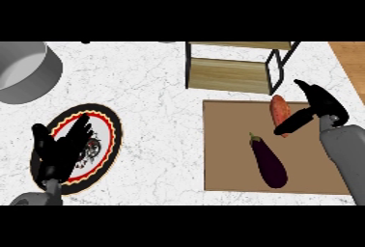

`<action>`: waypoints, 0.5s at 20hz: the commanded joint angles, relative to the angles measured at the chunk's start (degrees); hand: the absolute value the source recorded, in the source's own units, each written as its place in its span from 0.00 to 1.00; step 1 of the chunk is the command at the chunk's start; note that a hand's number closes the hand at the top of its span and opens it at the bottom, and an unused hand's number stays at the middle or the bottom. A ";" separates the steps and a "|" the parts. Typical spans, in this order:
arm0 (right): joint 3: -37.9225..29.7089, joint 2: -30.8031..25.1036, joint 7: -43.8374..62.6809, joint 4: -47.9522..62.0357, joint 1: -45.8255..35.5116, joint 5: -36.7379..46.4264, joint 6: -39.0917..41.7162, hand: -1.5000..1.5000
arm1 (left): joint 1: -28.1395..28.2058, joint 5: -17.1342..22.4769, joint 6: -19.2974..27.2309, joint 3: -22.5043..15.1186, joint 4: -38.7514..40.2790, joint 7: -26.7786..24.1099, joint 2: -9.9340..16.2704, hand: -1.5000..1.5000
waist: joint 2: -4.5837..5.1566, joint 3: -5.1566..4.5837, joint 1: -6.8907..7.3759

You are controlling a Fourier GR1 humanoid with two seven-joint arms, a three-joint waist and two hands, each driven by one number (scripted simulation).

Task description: Pick the sweet potato from the tray and place it in the tiered shelf

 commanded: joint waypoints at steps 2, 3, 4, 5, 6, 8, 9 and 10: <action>-0.09 2.34 -0.99 4.50 -1.15 4.84 -1.74 0.00 | 0.00 -2.26 3.13 -0.68 -1.05 3.04 -3.12 0.50 | 0.31 -0.41 0.06; -1.48 -0.08 -4.21 7.77 -1.66 4.69 -0.16 0.00 | -1.67 -2.26 0.83 0.22 3.96 0.72 -2.55 0.50 | 0.40 -0.42 -0.03; -0.91 1.40 -4.14 7.83 -1.67 5.94 -1.82 0.00 | 2.31 -2.85 -0.13 -0.67 2.65 -1.90 -3.00 0.50 | 0.37 -0.42 0.13; -1.42 1.37 -4.81 7.73 -1.57 6.38 -2.11 0.00 | -1.81 -2.02 0.77 0.66 3.83 1.68 -3.22 0.50 | 0.37 -0.42 -0.07; -1.93 1.17 -3.82 7.35 -1.99 6.57 -0.12 0.00 | 0.05 -1.36 -0.68 1.32 -0.33 3.02 -1.91 0.50 | 0.30 -0.42 0.01; -2.12 2.55 -7.05 12.38 -4.56 8.54 -3.07 0.00 | 0.08 0.27 -4.28 3.44 2.61 1.36 -0.19 0.50 | 0.40 -0.42 0.24; -2.41 4.38 -8.87 17.30 -6.88 9.86 -5.50 0.00 | -4.12 -3.30 -0.28 1.97 5.13 1.05 -2.68 0.50 | 0.50 -0.41 0.25; -2.97 4.68 -7.83 12.74 -4.29 9.38 -5.59 0.00 | -4.24 -2.16 -0.26 2.53 2.71 4.33 -2.83 0.50 | 0.35 -0.41 -0.04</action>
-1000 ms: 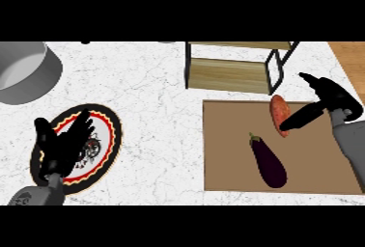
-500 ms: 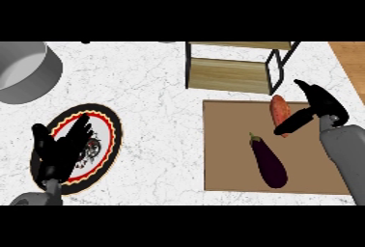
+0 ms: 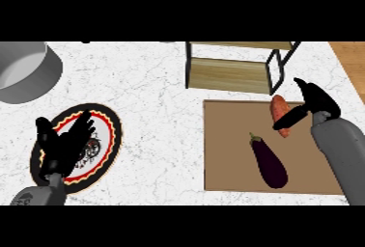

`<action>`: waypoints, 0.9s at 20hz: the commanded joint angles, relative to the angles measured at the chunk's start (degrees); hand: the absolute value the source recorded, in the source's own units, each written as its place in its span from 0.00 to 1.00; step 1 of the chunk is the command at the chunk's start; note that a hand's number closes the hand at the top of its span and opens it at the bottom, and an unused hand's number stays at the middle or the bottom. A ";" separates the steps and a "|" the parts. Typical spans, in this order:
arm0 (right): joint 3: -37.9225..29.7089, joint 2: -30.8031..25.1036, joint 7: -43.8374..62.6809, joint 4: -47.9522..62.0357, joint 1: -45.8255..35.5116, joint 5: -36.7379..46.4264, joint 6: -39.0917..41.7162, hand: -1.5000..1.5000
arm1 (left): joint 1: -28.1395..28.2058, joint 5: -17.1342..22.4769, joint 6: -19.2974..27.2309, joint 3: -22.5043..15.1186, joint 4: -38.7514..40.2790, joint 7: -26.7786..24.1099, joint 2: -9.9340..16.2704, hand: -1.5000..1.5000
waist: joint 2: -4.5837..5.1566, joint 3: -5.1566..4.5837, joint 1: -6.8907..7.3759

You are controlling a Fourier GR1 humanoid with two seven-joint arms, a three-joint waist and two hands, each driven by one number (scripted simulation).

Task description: Pick the sweet potato from the tray and place it in the tiered shelf

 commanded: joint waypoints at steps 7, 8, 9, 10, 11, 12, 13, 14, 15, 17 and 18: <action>-3.19 4.23 -9.45 10.94 -2.62 4.42 -5.13 0.00 | 4.94 -2.90 -0.40 0.86 -3.49 0.98 -1.11 0.50 | 0.23 -0.34 0.28; -3.46 4.33 -10.20 14.01 -5.03 5.15 -5.42 0.00 | 1.16 -2.00 -2.42 1.63 1.95 0.50 -1.32 0.50 | 0.33 -0.35 0.21; -4.89 3.72 -12.78 14.43 -3.71 4.20 -5.06 0.00 | 0.21 -3.00 0.36 1.40 -1.75 4.26 -2.02 0.50 | 0.27 -0.34 0.10; -3.98 4.35 -11.13 13.42 -5.02 4.34 -3.05 0.00 | 4.73 -3.87 0.10 0.18 -3.38 1.47 -2.85 0.50 | 0.23 -0.34 0.22; -1.28 4.63 -12.85 10.47 -0.32 4.03 -0.14 1.00 | 4.43 -2.81 -0.43 1.06 -2.08 0.32 -2.66 0.50 | 0.17 -0.36 -0.04; 1.31 3.53 -15.18 13.46 -2.16 4.36 5.96 1.00 | 0.72 -2.81 -0.58 2.09 1.29 -0.48 -1.83 0.50 | 0.50 -0.37 0.18; 5.25 2.92 -14.19 11.67 -3.20 6.98 9.47 1.00 | 4.22 -2.20 -2.00 1.49 -0.59 -0.28 -1.24 0.50 | 0.27 -0.43 0.92; 3.29 4.26 -16.88 13.57 -3.60 6.62 5.60 1.00 | 1.81 -1.74 -2.39 1.97 0.56 -0.23 -1.77 0.50 | 0.43 -0.35 0.43; 0.40 2.74 -19.30 13.89 -2.41 4.74 5.72 1.00 | 1.46 -3.97 -0.16 0.87 0.89 -0.79 -3.53 0.50 | 0.32 -0.35 -0.02; -0.19 5.77 -17.92 14.52 -3.60 5.44 2.37 1.00 | 4.02 -4.37 -0.27 -0.02 -3.17 1.75 -3.14 0.50 | 0.24 -0.33 0.26; 0.44 7.26 -18.00 11.26 -0.41 5.16 1.05 1.00 | 3.29 -2.41 -1.95 2.92 -0.99 0.24 -1.50 0.50 | 0.17 -0.36 -0.11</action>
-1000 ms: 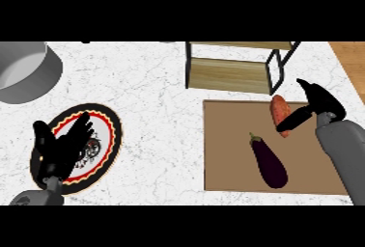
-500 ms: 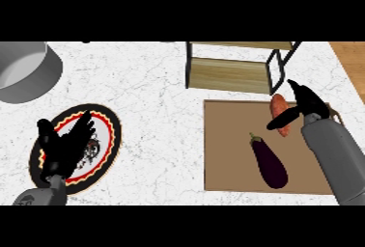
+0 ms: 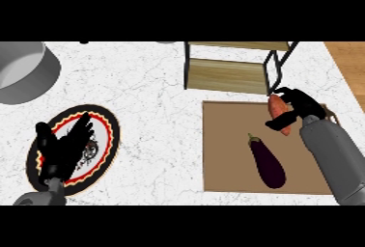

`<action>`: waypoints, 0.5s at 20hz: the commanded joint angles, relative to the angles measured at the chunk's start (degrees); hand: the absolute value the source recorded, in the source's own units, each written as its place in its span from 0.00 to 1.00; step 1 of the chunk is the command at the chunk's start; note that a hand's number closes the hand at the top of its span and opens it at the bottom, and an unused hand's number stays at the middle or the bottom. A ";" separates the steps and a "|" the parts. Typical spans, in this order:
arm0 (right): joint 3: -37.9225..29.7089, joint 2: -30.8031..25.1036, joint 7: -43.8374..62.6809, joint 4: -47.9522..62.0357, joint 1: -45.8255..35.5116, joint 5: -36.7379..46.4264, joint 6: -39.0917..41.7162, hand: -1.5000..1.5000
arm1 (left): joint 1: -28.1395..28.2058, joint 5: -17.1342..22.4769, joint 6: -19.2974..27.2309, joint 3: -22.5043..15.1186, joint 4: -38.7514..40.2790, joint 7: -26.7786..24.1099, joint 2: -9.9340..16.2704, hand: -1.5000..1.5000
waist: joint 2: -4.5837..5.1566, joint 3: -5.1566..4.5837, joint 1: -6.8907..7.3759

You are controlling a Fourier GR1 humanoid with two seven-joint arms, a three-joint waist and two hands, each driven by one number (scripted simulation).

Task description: Pick the sweet potato from the tray and place it in the tiered shelf

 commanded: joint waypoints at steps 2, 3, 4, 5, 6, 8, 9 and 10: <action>0.03 2.76 -2.09 -4.19 1.03 -1.34 1.66 1.00 | 1.04 -2.56 1.85 -1.26 2.08 -0.95 -2.50 0.50 | 0.53 0.37 -0.04; -1.21 2.40 -8.25 3.91 -0.71 -0.17 -2.47 1.00 | -1.27 -0.93 0.44 0.16 5.32 -0.82 -2.20 0.50 | 0.94 0.41 0.60; 0.59 6.51 -4.86 -3.29 2.33 -0.25 -4.24 1.00 | -1.79 -0.89 0.98 0.24 1.88 2.14 -1.06 0.50 | 0.57 0.39 -0.03; -0.91 3.89 -6.78 -3.58 1.56 -1.50 -2.13 1.00 | 0.36 -0.62 0.17 -0.28 -0.78 2.95 -0.64 0.50 | 0.52 0.41 0.21; 0.62 4.34 -6.12 -4.49 1.34 0.70 -3.53 1.00 | 0.43 -0.33 -0.55 1.17 2.63 -0.70 -0.86 0.50 | 0.60 0.37 0.15; 3.30 6.07 -1.33 -15.54 3.04 0.55 -0.98 1.00 | 0.00 -0.45 0.40 1.73 2.72 0.40 -0.78 0.50 | 0.18 0.30 -0.87; 5.92 10.58 1.44 -14.99 0.06 2.30 -2.24 1.00 | 1.98 -0.60 -0.67 0.95 3.98 -3.32 -1.89 0.50 | 0.22 0.24 -0.36; 7.61 14.79 2.55 -13.94 -1.17 3.45 -4.47 1.00 | 2.46 -0.84 -0.64 -0.24 2.56 -2.46 -2.50 0.50 | 0.34 0.29 0.45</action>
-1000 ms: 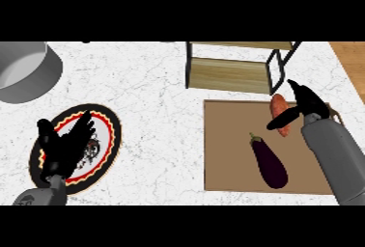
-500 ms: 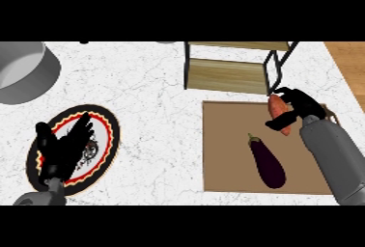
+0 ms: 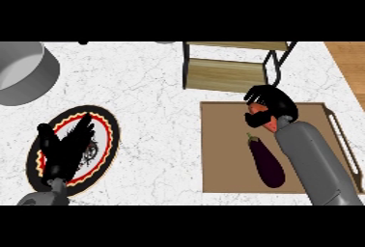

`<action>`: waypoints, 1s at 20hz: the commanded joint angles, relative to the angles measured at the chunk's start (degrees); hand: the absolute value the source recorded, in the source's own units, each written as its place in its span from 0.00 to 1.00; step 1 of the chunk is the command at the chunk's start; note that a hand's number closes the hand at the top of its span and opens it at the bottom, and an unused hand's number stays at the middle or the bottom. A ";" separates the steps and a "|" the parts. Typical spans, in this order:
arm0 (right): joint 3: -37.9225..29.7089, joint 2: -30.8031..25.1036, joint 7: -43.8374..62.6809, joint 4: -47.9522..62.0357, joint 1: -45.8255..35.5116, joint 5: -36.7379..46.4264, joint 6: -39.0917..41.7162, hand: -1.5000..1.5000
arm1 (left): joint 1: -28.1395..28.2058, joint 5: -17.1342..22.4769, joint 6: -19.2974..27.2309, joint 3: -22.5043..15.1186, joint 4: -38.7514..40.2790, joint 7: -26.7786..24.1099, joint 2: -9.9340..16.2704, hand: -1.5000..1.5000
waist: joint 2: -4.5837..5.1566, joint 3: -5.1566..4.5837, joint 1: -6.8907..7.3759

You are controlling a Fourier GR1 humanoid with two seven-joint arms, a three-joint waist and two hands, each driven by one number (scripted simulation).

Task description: Pick the sweet potato from the tray and place it in the tiered shelf

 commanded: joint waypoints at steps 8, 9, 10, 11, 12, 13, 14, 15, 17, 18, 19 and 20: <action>19.99 14.09 22.17 -22.30 -8.14 1.71 -10.74 1.00 | 0.99 -0.21 -0.32 0.09 0.64 1.80 0.16 0.50 | -0.01 -0.06 0.56; 21.53 14.12 23.76 -25.15 -7.97 3.49 -13.49 1.00 | 0.18 0.32 -0.90 0.42 0.31 2.48 0.67 0.50 | -0.11 -0.05 0.31; 24.41 14.14 28.85 -27.70 -9.77 4.00 -14.50 1.00 | 0.76 0.07 -0.70 -0.22 0.16 1.85 -0.21 0.50 | -0.23 -0.08 0.58; 22.18 14.16 31.17 -30.90 -10.79 7.17 -11.70 1.00 | 1.74 0.02 -0.90 0.58 1.78 0.20 0.04 0.50 | -0.28 -0.11 -0.49; 21.98 14.17 33.57 -31.34 -12.99 8.66 -11.44 1.00 | -0.08 0.57 -0.88 1.66 1.97 0.85 0.60 0.50 | -0.01 -0.09 -0.23; 22.92 14.18 37.20 -33.92 -14.73 9.86 -11.91 1.00 | 1.14 -1.04 -0.15 -0.25 1.56 0.26 -0.59 0.50 | -0.17 -0.09 -0.26; 19.66 14.19 40.12 -35.25 -16.99 10.78 -10.23 1.00 | 2.11 0.36 -0.60 0.25 -1.20 2.20 -0.13 0.50 | -0.25 -0.05 -0.10; 22.05 14.20 43.64 -38.62 -15.85 12.70 -8.50 1.00 | 1.29 0.58 -1.16 1.39 1.42 1.04 0.37 0.50 | -0.10 -0.08 -0.53; 18.55 14.21 47.92 -41.05 -20.56 12.62 -3.94 1.00 | 1.19 -0.07 -0.70 1.99 3.24 -1.23 0.01 0.50 | 0.06 -0.09 -0.48; 16.79 14.21 49.76 -39.60 -25.37 11.88 -2.35 1.00 | -2.00 -0.11 0.18 1.09 0.40 4.31 0.47 0.50 | 0.10 -0.06 -0.09; 13.73 14.14 49.55 -39.57 -26.92 12.11 1.00 1.00 | 0.51 1.33 -2.62 2.13 -0.36 2.78 2.07 0.50 | 0.11 -0.06 0.09; 11.70 12.81 48.43 -41.63 -25.63 11.81 0.34 1.00 | 2.75 -0.82 -0.64 -0.29 -0.55 0.91 -0.90 0.50 | 0.17 -0.04 0.01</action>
